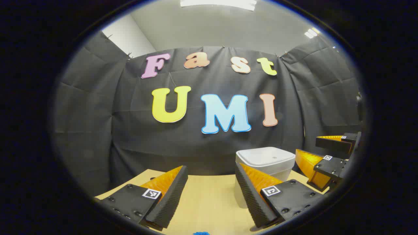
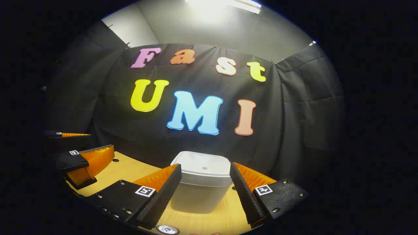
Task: Press the lid of the desktop garbage bin to open it, pick up the crumpled paper on the desktop and throw it into the bin, then pick up the pop can on the desktop and drop it into the bin, and finally close the garbage bin lid.
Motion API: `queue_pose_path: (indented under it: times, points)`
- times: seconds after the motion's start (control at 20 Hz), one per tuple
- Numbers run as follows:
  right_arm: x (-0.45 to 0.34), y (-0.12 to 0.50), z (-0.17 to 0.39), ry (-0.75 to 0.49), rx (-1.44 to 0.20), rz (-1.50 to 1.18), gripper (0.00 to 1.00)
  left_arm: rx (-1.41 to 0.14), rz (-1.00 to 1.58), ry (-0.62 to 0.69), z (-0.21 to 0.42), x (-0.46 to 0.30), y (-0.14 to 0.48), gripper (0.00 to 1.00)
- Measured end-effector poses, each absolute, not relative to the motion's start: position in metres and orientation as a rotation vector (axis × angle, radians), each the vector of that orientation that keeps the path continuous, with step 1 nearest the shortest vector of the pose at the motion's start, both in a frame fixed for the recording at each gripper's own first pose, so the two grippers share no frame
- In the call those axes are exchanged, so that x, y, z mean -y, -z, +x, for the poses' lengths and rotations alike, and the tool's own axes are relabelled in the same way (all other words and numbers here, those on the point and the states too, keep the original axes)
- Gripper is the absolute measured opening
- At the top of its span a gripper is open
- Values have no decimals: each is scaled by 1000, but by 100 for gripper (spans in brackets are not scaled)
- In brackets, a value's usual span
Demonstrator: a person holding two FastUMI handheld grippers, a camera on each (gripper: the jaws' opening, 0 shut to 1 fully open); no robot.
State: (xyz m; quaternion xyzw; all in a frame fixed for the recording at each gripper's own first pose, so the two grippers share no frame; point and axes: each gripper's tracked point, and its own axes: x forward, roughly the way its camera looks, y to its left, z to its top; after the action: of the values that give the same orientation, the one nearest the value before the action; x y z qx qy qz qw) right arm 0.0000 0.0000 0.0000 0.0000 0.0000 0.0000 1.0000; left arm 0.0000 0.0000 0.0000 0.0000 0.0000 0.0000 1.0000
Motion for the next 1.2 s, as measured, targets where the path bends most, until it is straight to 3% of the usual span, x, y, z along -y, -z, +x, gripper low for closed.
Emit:
queue_pose_path:
  times: [0.55, 0.65, 0.7, 0.95, 1.0, 1.2]
  points:
    - [3, 9, 2, 10, -16, -10, 95, -5, -11, 14, 9, 4, 5, 100]
    - [4, 11, 2, 14, -20, -9, 95, -6, -15, 14, 10, 3, 4, 92]
    - [4, 11, 2, 15, -21, -9, 95, -6, -16, 11, 11, 2, 4, 96]
    - [2, 12, 3, 10, -30, 3, 95, -6, -25, 1, 12, -2, 5, 96]
    - [1, 11, 3, 11, -31, 4, 95, -5, -24, -3, 13, -3, 5, 91]
    - [-1, 12, 3, 10, -33, -3, 92, -8, -31, -6, 12, -4, 10, 93]
